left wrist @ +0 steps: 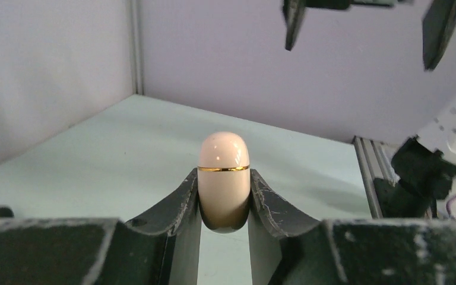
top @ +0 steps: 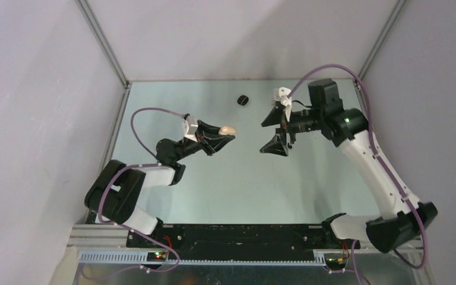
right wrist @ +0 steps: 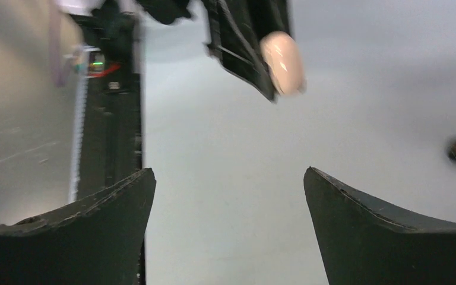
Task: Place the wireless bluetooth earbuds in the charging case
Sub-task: Place the charging case at the center of the board.
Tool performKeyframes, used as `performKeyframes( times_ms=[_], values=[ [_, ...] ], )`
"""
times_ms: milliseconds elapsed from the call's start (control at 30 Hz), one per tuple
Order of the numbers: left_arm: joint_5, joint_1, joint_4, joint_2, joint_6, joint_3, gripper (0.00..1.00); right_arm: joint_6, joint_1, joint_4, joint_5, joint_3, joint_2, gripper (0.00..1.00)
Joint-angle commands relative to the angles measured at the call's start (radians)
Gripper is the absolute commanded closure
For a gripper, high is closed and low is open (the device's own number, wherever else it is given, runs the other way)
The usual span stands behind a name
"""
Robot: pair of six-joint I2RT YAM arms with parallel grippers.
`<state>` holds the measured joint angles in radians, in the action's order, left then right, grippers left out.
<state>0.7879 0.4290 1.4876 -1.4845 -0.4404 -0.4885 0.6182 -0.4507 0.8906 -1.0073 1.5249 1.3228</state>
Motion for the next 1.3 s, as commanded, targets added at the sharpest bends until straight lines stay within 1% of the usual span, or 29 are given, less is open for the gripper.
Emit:
performKeyframes(
  times_ms=[0,33,133,167,233,333,400,467,500,533,567,633,733,867,1000,1033,1100,1167,1200,1233,1267],
  values=[
    [-0.192,-0.020,0.043,-0.084,-0.100,-0.036,0.82,-0.210,0.074,-0.371,0.288,-0.178,-0.096,0.00],
    [-0.205,-0.027,0.039,-0.124,-0.140,-0.041,0.82,-0.226,0.098,-0.396,0.316,-0.204,-0.102,0.00],
    [-0.261,-0.062,-0.023,-0.217,-0.249,-0.076,0.81,-0.289,0.150,-0.420,0.394,-0.214,-0.098,0.00],
    [-0.263,-0.067,-0.034,-0.234,-0.306,-0.083,0.80,-0.307,0.157,-0.427,0.401,-0.215,-0.096,0.00],
    [-0.275,-0.077,-0.062,-0.284,-0.370,-0.096,0.80,-0.319,0.167,-0.429,0.407,-0.216,-0.097,0.00],
    [-0.293,-0.076,-0.132,-0.347,-0.425,-0.106,0.79,-0.329,0.169,-0.455,0.407,-0.241,-0.108,0.00],
    [-0.312,-0.075,-0.234,-0.368,-0.440,-0.126,0.79,-0.330,0.168,-0.470,0.405,-0.255,-0.115,0.00],
    [-0.330,-0.074,-0.391,-0.380,-0.439,-0.160,0.80,-0.333,0.169,-0.473,0.407,-0.260,-0.114,0.00],
    [-0.332,-0.075,-0.532,-0.392,-0.434,-0.201,0.80,-0.333,0.169,-0.473,0.408,-0.261,-0.114,0.00],
    [-0.322,-0.075,-0.599,-0.401,-0.421,-0.226,0.80,-0.334,0.168,-0.475,0.409,-0.262,-0.113,0.00],
    [-0.314,-0.075,-0.729,-0.425,-0.413,-0.280,0.80,-0.334,0.167,-0.476,0.409,-0.264,-0.113,0.00],
    [-0.303,-0.075,-0.876,-0.466,-0.384,-0.343,0.80,-0.334,0.165,-0.482,0.409,-0.270,-0.114,0.00],
    [-0.316,-0.074,-0.962,-0.507,-0.380,-0.378,0.79,-0.331,0.158,-0.486,0.410,-0.273,-0.116,0.00],
    [-0.306,-0.076,-0.974,-0.532,-0.401,-0.393,0.72,-0.328,0.143,-0.488,0.417,-0.278,-0.111,0.00],
    [-0.311,-0.076,-0.999,-0.530,-0.399,-0.404,0.61,-0.327,0.125,-0.490,0.433,-0.279,-0.107,0.00],
    [-0.311,-0.075,-1.001,-0.531,-0.400,-0.406,0.56,-0.327,0.121,-0.490,0.438,-0.279,-0.108,0.00],
    [-0.308,-0.076,-1.024,-0.532,-0.402,-0.414,0.50,-0.326,0.117,-0.489,0.444,-0.279,-0.110,0.00],
    [-0.304,-0.076,-1.050,-0.529,-0.403,-0.419,0.33,-0.331,0.118,-0.490,0.452,-0.279,-0.112,0.00],
    [-0.305,-0.075,-1.063,-0.526,-0.403,-0.419,0.21,-0.336,0.118,-0.491,0.468,-0.279,-0.113,0.00],
    [-0.308,-0.076,-1.070,-0.523,-0.401,-0.419,0.14,-0.361,0.119,-0.497,0.476,-0.279,-0.113,0.00],
    [-0.311,-0.076,-1.081,-0.518,-0.400,-0.417,0.04,-0.378,0.120,-0.499,0.488,-0.279,-0.112,0.00]
  ],
)
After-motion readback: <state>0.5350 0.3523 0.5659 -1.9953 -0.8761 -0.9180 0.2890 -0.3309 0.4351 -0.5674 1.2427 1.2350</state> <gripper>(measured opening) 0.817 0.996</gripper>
